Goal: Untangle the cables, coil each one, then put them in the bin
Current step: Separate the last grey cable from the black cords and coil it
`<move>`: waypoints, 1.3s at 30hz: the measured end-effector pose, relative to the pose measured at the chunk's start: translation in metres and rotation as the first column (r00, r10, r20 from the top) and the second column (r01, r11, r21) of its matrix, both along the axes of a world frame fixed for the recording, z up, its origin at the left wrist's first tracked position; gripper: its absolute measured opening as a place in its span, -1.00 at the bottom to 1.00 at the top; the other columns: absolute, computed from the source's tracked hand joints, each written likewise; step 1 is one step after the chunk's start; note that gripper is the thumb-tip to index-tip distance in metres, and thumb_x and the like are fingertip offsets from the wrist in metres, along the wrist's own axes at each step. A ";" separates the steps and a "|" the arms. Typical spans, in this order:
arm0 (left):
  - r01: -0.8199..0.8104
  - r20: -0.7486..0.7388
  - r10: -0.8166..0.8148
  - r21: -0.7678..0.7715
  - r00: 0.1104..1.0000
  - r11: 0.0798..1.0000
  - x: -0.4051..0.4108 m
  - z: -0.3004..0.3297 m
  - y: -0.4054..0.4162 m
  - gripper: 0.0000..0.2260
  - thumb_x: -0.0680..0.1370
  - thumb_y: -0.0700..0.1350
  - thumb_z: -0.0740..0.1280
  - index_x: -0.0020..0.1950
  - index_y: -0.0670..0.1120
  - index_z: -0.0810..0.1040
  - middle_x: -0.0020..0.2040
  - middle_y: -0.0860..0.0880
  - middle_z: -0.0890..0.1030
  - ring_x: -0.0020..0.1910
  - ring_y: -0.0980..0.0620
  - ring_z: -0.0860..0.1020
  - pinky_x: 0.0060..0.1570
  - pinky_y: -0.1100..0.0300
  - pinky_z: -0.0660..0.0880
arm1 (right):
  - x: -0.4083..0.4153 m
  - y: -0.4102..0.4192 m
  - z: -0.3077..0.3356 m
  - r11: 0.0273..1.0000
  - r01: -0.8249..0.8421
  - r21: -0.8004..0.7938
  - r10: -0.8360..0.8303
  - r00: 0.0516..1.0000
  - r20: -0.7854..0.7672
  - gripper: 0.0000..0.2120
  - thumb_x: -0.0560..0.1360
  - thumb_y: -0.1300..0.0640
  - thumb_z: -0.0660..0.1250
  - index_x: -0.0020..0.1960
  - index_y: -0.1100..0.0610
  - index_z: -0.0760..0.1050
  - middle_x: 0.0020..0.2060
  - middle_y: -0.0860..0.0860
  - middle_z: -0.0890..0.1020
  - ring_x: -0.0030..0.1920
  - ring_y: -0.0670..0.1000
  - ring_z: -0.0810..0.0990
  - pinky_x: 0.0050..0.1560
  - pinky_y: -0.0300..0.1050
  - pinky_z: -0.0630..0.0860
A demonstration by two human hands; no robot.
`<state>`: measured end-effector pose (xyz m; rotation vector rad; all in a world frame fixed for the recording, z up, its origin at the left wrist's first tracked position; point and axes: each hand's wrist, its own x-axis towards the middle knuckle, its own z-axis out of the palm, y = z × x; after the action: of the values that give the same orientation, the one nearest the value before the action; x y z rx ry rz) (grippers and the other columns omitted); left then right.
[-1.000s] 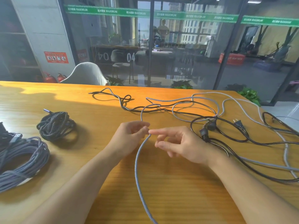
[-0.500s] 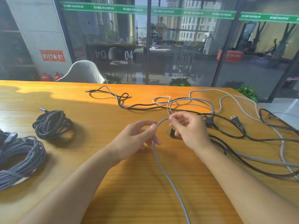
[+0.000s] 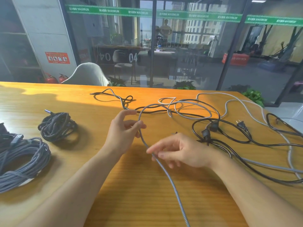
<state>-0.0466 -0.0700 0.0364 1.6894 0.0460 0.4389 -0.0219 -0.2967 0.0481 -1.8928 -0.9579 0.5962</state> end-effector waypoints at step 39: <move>-0.118 -0.052 0.110 -0.195 0.993 0.974 0.005 0.006 0.014 -0.60 0.59 -0.22 0.46 0.37 -0.01 0.44 -0.07 -0.09 0.74 -0.25 0.08 0.66 -0.31 0.17 0.54 | 0.007 0.013 0.016 0.968 0.233 -0.095 -0.221 0.968 0.114 -0.80 0.60 -0.07 0.45 0.06 0.04 0.71 -0.28 -0.04 0.66 -0.28 -0.09 0.51 -0.16 -0.16 0.45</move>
<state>-0.0415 -0.0560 0.0428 1.5043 0.2112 0.4701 -0.0147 -0.2842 0.0636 -2.1120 -0.7703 0.4245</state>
